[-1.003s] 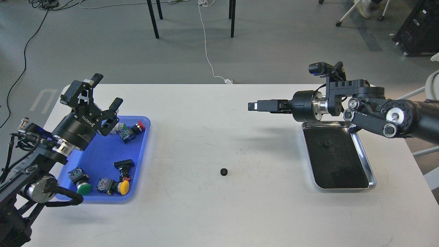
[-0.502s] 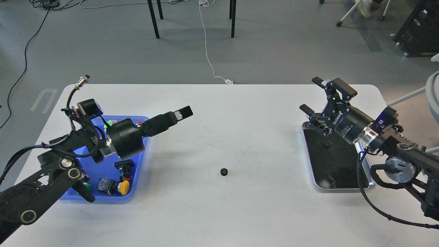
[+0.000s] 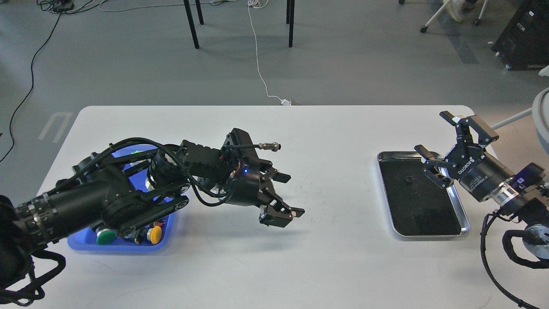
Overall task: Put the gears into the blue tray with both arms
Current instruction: 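Lower the left gripper and grasp the black gear on the table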
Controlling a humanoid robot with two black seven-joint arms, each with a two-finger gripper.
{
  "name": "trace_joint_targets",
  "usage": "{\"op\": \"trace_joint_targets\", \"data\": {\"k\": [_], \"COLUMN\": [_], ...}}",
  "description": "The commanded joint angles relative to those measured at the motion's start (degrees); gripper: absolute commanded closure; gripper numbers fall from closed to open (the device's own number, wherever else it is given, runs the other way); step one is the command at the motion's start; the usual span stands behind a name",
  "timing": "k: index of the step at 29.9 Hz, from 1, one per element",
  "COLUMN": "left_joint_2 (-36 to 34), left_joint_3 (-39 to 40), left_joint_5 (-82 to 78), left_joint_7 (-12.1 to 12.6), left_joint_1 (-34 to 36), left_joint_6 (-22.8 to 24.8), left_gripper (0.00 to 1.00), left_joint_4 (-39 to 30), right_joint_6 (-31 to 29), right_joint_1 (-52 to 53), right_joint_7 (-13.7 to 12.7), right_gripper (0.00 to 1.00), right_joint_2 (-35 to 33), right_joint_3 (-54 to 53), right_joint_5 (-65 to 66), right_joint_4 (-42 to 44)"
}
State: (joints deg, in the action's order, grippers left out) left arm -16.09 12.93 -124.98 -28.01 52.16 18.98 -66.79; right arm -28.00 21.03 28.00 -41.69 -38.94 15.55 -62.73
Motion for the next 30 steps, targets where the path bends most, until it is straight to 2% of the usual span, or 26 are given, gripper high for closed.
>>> {"op": "trace_joint_targets", "data": {"k": [1,9,14,17,26,30], "left_joint_2": [2.9,4.9,4.2,4.1,4.0,4.0], "left_joint_3": [-4.7,-5.4,-6.5,-6.7,-6.8,-6.8], "left_joint_5": [0.0,0.0,0.0,0.0,0.0,0.0], "left_joint_7": [0.0,0.0,0.0,0.0,0.0,0.0], "left_joint_1": [1.0,0.8,0.5,0.1,-0.9,-1.2], "left_joint_6": [-1.4,-1.7,-2.4,-2.4,-2.4,-2.5], "left_gripper": [0.10,0.19,0.23,0.31,0.36,0.43], "left_joint_4": [3.1,8.3,8.6,9.1,10.2,10.9], "right_joint_6": [0.0,0.0,0.0,0.0,0.0,0.0], "right_joint_1": [0.0,0.0,0.0,0.0,0.3,0.3], "right_joint_7": [0.0,0.0,0.0,0.0,0.0,0.0], "right_gripper": [0.02,0.02,0.02,0.02,0.02,0.02], "right_joint_2": [-0.1,-0.1,-0.1,-0.1,-0.1,-0.1], "right_joint_3": [-0.2,-0.3,-0.3,-0.3,-0.3,-0.3], "right_joint_5": [0.0,0.1,0.1,0.2,0.2,0.2], "right_joint_4": [0.1,0.1,0.1,-0.1,-0.3,-0.3]}}
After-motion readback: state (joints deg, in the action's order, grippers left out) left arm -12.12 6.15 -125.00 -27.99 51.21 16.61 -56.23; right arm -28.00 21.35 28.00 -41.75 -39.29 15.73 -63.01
